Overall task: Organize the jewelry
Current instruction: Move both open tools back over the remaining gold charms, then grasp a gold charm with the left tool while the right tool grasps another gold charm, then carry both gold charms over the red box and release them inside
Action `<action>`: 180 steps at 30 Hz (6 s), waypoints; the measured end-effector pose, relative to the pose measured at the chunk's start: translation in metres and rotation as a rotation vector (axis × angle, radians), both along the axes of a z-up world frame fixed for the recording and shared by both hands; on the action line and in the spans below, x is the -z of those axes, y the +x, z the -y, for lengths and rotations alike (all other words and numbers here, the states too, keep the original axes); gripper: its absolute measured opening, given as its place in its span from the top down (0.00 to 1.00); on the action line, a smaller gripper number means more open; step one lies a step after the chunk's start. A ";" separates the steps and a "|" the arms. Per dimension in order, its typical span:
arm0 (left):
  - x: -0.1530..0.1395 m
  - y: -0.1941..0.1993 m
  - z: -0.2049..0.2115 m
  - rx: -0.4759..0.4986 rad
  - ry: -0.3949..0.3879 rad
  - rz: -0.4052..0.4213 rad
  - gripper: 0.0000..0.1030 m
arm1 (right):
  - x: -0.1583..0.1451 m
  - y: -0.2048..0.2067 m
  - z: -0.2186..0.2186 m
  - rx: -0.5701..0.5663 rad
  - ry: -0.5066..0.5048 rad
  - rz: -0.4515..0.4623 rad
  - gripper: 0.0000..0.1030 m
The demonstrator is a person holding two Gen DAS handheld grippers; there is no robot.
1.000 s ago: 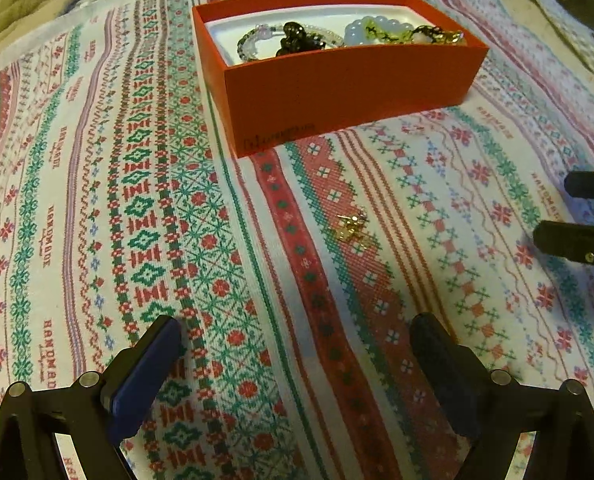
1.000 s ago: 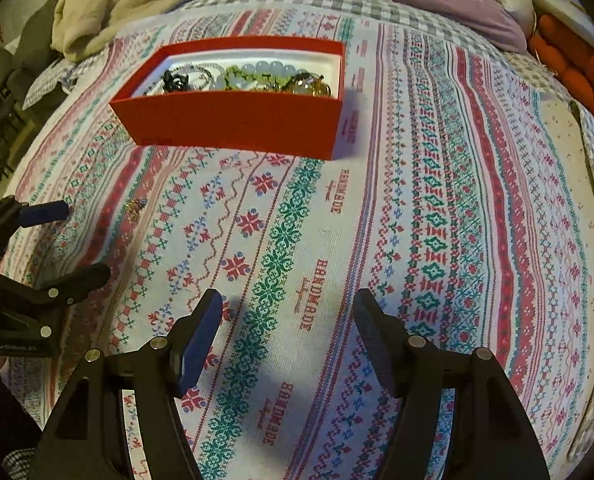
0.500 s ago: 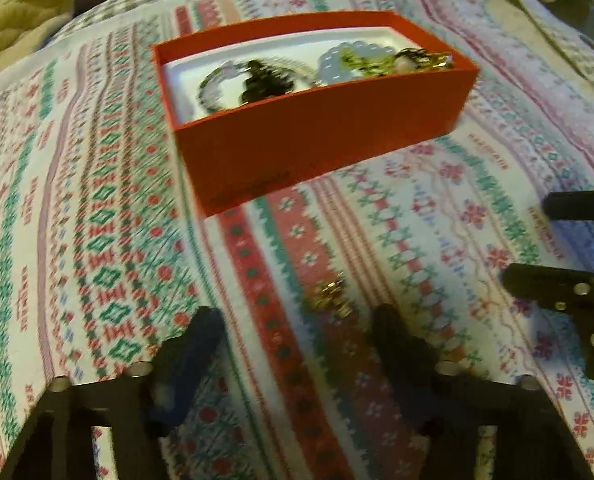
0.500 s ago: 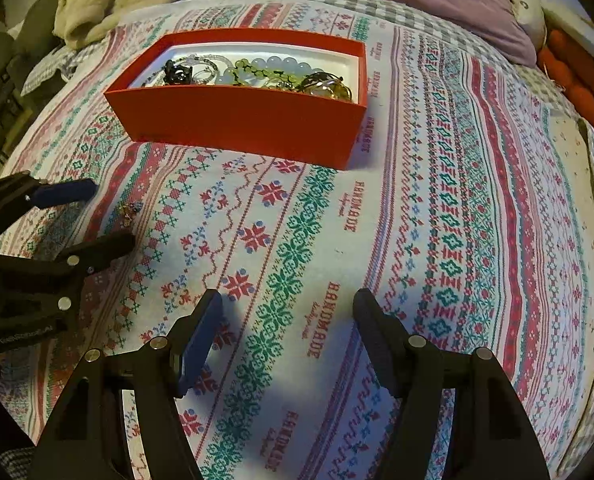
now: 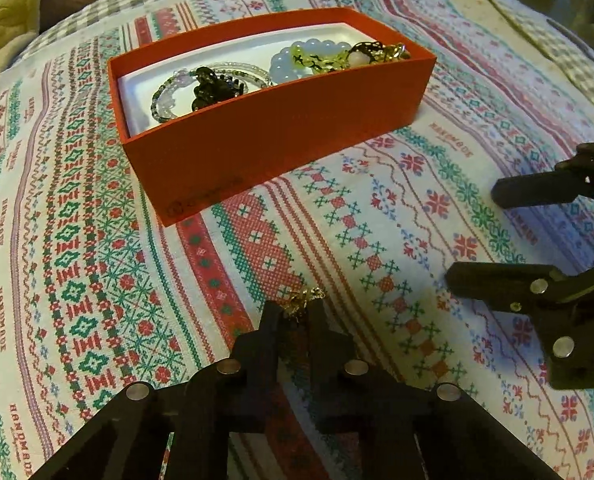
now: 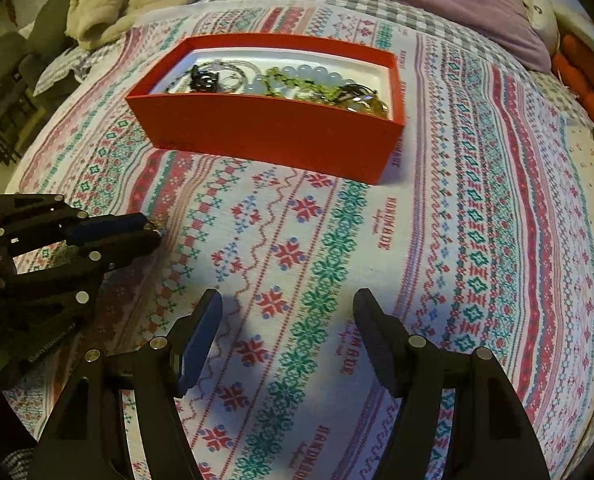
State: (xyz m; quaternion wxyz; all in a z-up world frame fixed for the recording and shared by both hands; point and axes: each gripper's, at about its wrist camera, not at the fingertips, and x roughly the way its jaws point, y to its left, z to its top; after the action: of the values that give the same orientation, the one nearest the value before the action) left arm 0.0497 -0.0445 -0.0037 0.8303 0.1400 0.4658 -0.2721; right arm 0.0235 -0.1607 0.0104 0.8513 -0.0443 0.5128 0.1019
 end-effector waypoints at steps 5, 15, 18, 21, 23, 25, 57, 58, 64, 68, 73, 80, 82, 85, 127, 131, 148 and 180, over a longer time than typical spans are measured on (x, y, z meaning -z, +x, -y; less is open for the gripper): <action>-0.001 -0.006 -0.008 -0.006 0.000 -0.007 0.93 | 0.001 0.000 -0.012 -0.033 0.010 0.011 0.32; -0.004 -0.011 -0.027 -0.062 0.013 -0.009 0.93 | 0.006 0.000 -0.041 -0.125 0.038 0.047 0.32; -0.005 -0.010 -0.033 -0.087 0.010 -0.017 0.93 | 0.007 0.001 -0.047 -0.143 0.038 0.058 0.32; -0.005 -0.010 -0.038 -0.101 0.009 -0.023 0.93 | 0.007 0.004 -0.053 -0.152 0.042 0.075 0.32; -0.005 -0.011 -0.041 -0.109 0.007 -0.026 0.93 | 0.007 0.007 -0.057 -0.158 0.042 0.087 0.34; -0.005 -0.011 -0.044 -0.116 0.003 -0.032 0.93 | 0.007 0.009 -0.060 -0.164 0.040 0.096 0.36; -0.004 -0.009 -0.053 -0.138 -0.008 -0.047 0.93 | -0.013 0.008 -0.069 -0.234 0.085 0.199 0.92; -0.004 -0.009 -0.053 -0.139 -0.008 -0.047 0.93 | -0.014 0.007 -0.069 -0.233 0.085 0.201 0.92; -0.005 -0.010 -0.053 -0.146 -0.015 -0.047 0.93 | -0.019 0.005 -0.064 -0.229 0.094 0.204 0.92; -0.008 -0.009 -0.053 -0.150 -0.022 -0.042 0.93 | -0.022 0.003 -0.063 -0.228 0.094 0.205 0.92; -0.018 -0.005 -0.053 -0.148 -0.040 -0.025 0.93 | -0.027 0.000 -0.061 -0.221 0.098 0.215 0.92; -0.035 0.000 -0.049 -0.145 -0.070 0.011 0.93 | -0.037 0.000 -0.056 -0.206 0.109 0.231 0.92; -0.039 0.000 -0.047 -0.145 -0.077 0.021 0.93 | -0.039 0.000 -0.054 -0.202 0.110 0.235 0.92; -0.045 0.002 -0.044 -0.144 -0.088 0.035 0.93 | -0.043 0.000 -0.051 -0.195 0.112 0.243 0.92; -0.021 0.000 -0.022 -0.041 -0.133 0.004 0.61 | -0.055 0.000 -0.018 -0.122 0.136 0.236 0.92; -0.009 0.004 -0.016 -0.037 -0.095 -0.019 0.61 | -0.044 -0.001 -0.020 -0.133 0.128 0.208 0.92; 0.001 0.006 -0.009 -0.036 -0.010 0.025 0.96 | -0.029 -0.001 -0.022 -0.149 0.109 0.167 0.92; -0.081 0.041 -0.006 -0.103 -0.186 0.164 0.96 | -0.083 0.033 0.001 -0.032 0.174 0.297 0.92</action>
State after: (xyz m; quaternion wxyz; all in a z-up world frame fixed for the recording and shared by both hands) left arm 0.0902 -0.0382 0.0772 0.8877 0.0604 0.3759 -0.2589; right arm 0.0568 -0.1614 0.0936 0.9166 0.0069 0.3699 0.1517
